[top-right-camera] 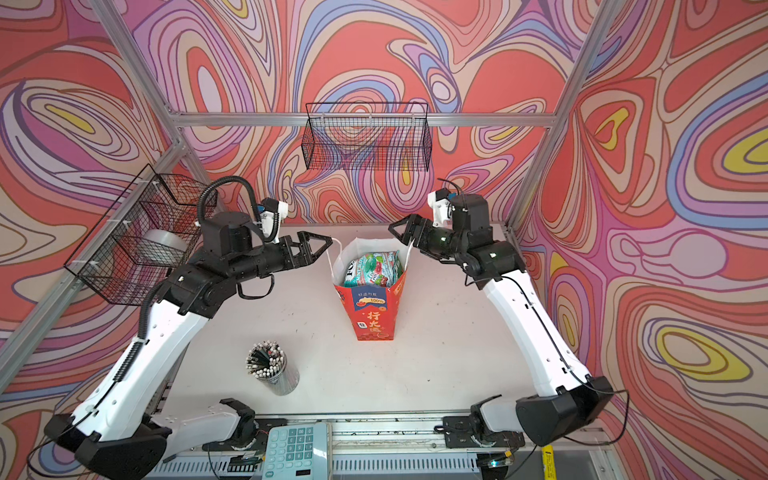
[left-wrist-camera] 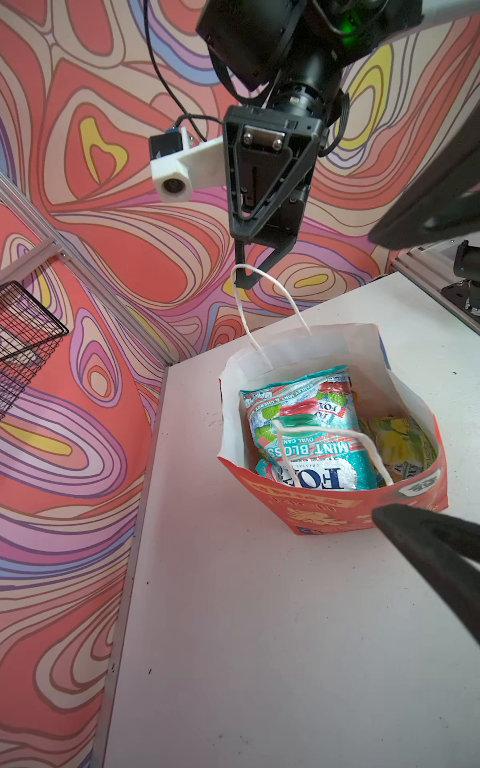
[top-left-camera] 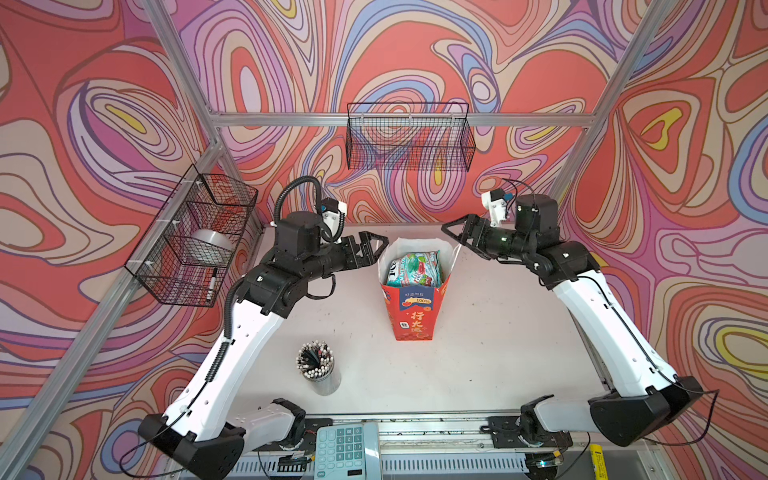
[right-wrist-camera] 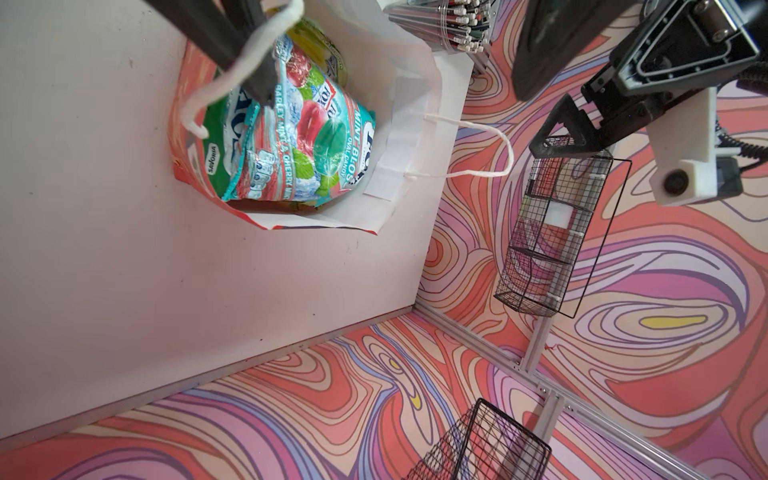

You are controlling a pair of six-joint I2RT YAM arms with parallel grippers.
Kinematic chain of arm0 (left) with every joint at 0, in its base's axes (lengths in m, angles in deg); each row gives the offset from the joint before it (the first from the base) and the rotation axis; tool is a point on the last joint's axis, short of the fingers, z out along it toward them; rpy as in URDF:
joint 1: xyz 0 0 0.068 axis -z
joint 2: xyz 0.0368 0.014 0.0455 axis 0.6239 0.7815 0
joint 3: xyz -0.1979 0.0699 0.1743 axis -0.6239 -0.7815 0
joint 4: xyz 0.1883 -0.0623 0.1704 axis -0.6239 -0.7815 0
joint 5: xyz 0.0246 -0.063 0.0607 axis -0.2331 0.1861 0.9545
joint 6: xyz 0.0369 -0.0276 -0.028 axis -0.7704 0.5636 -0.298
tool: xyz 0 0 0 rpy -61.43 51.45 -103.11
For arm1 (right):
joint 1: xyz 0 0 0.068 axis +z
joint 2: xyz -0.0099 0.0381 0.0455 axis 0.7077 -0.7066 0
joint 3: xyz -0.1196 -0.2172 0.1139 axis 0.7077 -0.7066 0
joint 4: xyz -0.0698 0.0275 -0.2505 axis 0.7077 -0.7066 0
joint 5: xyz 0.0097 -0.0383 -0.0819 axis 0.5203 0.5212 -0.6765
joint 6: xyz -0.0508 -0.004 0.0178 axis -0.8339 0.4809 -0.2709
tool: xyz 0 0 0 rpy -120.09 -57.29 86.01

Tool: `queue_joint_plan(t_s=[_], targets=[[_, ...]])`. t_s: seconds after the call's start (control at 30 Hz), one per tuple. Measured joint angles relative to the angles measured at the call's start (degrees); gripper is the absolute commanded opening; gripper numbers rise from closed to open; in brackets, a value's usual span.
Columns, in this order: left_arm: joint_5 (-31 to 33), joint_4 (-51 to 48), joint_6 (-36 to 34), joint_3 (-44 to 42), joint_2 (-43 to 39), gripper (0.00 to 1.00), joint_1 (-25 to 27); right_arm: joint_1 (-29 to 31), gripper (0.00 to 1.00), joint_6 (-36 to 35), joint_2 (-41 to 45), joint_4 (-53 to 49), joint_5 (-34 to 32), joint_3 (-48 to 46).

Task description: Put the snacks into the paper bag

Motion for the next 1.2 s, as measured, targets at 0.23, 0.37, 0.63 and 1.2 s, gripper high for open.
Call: queue_joint_plan(t_s=[0.23, 0.37, 0.63, 1.2], targets=[[6.4, -4.0, -1.0, -9.6, -13.7, 1.00, 0.0, 0.0, 0.98, -2.2, 12.3, -4.1, -12.4, -5.0], [17.9, -5.4, -0.9, -17.0, -22.5, 1.00, 0.0, 0.0, 0.98, -4.2, 20.4, -4.0, -21.9, -11.7], [44.4, 7.3, -7.7, -36.6, -25.5, 1.00, -0.2, 0.0, 0.99, -8.3, 26.0, 7.6, -42.6, -34.6], [44.8, 58.4, -28.5, -56.5, 12.3, 0.98, -19.6, -8.8, 0.98, -28.4, 7.0, 62.8, -50.5, -63.2]])
